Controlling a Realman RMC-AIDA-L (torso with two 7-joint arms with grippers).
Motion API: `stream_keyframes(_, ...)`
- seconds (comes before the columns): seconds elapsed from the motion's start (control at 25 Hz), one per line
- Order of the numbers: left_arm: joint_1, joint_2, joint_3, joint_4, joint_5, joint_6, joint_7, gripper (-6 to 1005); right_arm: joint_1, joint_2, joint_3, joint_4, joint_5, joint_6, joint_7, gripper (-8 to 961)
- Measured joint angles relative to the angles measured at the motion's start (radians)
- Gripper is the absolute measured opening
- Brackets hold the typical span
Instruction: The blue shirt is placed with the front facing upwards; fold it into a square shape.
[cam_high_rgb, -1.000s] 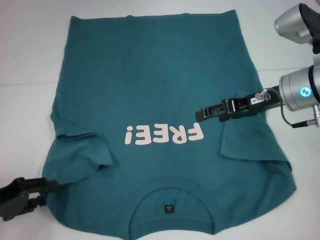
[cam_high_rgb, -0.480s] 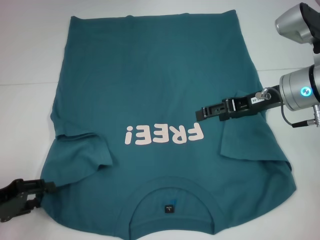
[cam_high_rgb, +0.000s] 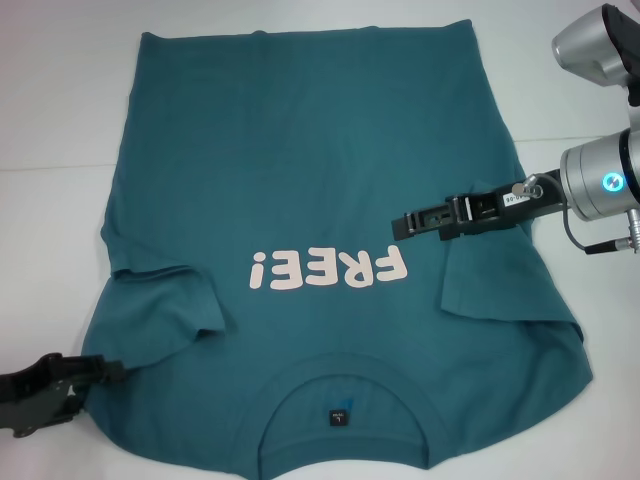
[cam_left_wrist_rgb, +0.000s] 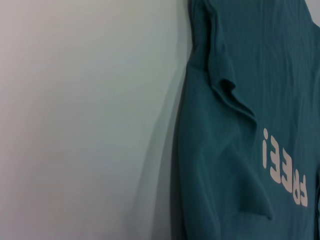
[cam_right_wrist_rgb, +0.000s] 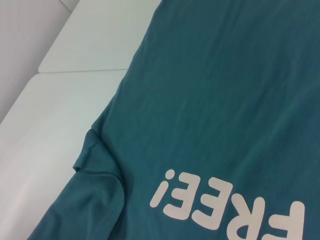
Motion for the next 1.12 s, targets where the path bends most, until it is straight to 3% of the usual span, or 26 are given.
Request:
stream_keyframes(0.24,0.008,-0.003,0.001,0.008,0.002,-0.003,-0.001,515,-0.003,0.000,0.000,0.000,0.000,0.000,-0.001,934)
stream_keyframes(0.56,0.009,0.000,-0.004,0.003,0.003,-0.004,0.001,331,-0.004,0.000,0.004,0.000,0.000,-0.003,-0.001,933)
stream_keyframes(0.76,0.009,0.001,-0.003,0.001,0.001,0.000,0.007,118,-0.004,0.000,0.005,0.000,0.000,-0.004,-0.002,933)
stream_keyframes(1.08,0.007,0.008,-0.033,-0.006,-0.019,0.045,0.044,6,-0.005,0.000,0.005,0.000,0.000,-0.006,-0.002,932)
stream_keyframes(1.12,0.002,0.019,-0.082,-0.026,-0.036,0.087,0.077,6,-0.005,0.000,0.005,0.000,0.000,-0.006,-0.002,932)
